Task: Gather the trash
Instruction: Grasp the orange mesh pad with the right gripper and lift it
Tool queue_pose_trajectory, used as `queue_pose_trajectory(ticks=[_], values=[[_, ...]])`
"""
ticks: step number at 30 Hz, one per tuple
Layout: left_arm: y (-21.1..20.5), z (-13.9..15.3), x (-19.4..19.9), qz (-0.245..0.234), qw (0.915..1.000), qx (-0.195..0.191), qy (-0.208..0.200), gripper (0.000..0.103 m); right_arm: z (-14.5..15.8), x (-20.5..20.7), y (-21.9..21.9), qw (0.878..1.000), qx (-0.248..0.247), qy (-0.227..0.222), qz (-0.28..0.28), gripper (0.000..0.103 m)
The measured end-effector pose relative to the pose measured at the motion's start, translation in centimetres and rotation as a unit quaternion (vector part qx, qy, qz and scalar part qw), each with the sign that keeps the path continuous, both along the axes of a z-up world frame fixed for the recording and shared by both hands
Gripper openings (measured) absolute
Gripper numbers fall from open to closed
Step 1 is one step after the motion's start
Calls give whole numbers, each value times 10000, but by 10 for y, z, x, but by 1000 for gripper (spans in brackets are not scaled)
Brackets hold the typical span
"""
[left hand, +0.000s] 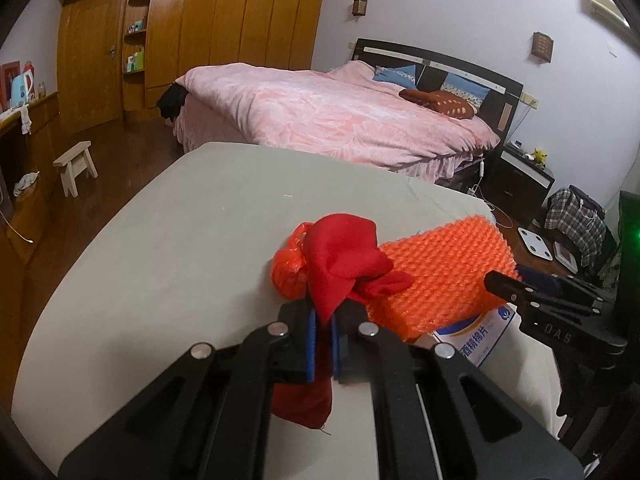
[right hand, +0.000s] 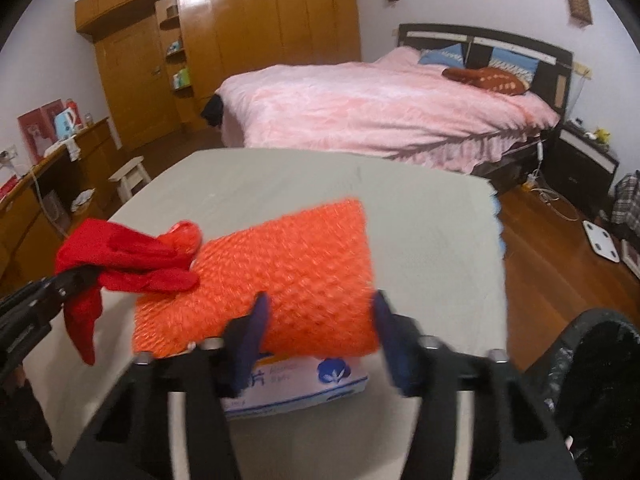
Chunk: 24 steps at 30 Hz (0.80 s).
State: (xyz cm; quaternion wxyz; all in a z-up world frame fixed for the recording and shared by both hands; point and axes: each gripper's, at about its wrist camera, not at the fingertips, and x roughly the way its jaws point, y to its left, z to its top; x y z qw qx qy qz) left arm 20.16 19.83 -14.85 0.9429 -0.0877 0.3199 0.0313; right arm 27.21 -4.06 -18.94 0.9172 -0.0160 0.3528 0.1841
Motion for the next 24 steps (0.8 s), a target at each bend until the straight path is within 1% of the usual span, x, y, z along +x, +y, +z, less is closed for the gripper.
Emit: queue_pose_trajectory(ticks=[1,2,7,10,18,24], values=[[-1,0,0,-7,10000,11,6,5,-1,-1,0,10000,1,12,18,31],[-2,0,-1,-12,10000,16,11,5,-1,-2,-1,10000,1,16,36,27],[-3,2,-3,4,10000,27,1,5,5,-10,-5,9999,18,-41,125,17],[-2,7,-5,33,10000,30,-42,5,12,-16,-8,9998,40,-121,138,16],[-6,27,-17,134,9996,70,-251,5,38,-30,-25,9989,315,-338,71,14],[-13,42,-24,87,9992,93,-373,5,55,-40,-45,9982,411,-435,-33,14]])
